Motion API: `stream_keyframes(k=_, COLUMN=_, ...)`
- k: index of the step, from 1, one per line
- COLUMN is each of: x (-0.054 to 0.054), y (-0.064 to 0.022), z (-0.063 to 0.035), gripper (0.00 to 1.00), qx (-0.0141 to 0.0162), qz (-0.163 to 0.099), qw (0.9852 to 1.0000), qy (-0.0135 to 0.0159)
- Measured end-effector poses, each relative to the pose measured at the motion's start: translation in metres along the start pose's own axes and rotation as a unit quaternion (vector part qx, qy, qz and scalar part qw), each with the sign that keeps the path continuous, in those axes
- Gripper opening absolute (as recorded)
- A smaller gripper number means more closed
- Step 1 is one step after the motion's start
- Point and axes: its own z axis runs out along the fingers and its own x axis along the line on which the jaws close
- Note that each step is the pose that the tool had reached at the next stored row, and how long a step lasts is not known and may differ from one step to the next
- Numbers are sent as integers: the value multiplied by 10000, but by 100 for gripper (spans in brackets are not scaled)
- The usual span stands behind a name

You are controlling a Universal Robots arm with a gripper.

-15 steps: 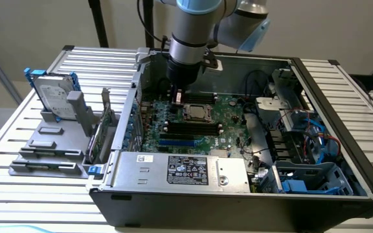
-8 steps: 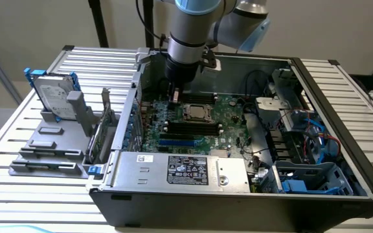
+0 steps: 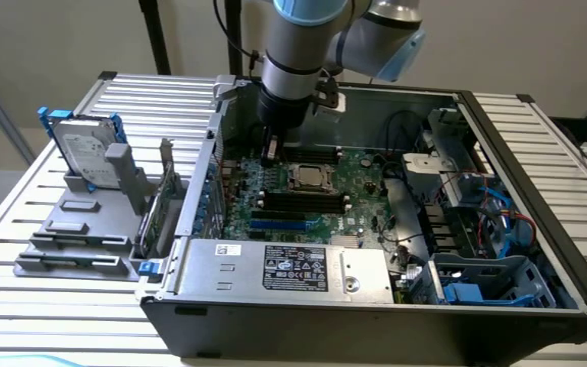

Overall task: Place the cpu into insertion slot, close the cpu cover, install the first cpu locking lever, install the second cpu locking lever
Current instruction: 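Install the first cpu locking lever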

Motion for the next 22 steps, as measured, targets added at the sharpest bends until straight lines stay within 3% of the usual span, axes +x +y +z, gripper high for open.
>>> stream_keyframes(k=5, x=0, y=-15, z=-11, gripper=11, qx=28, qz=183, qw=9997, qy=150)
stream_keyframes(k=11, x=0, y=-15, z=-12, gripper=11, qx=-1, qz=551, qw=9982, qy=225)
stream_keyframes(k=17, x=0, y=-18, z=-15, gripper=11, qx=-35, qz=914, qw=9953, qy=312)
stream_keyframes(k=22, x=2, y=-31, z=-39, gripper=11, qx=-27, qz=1113, qw=9927, qy=463)
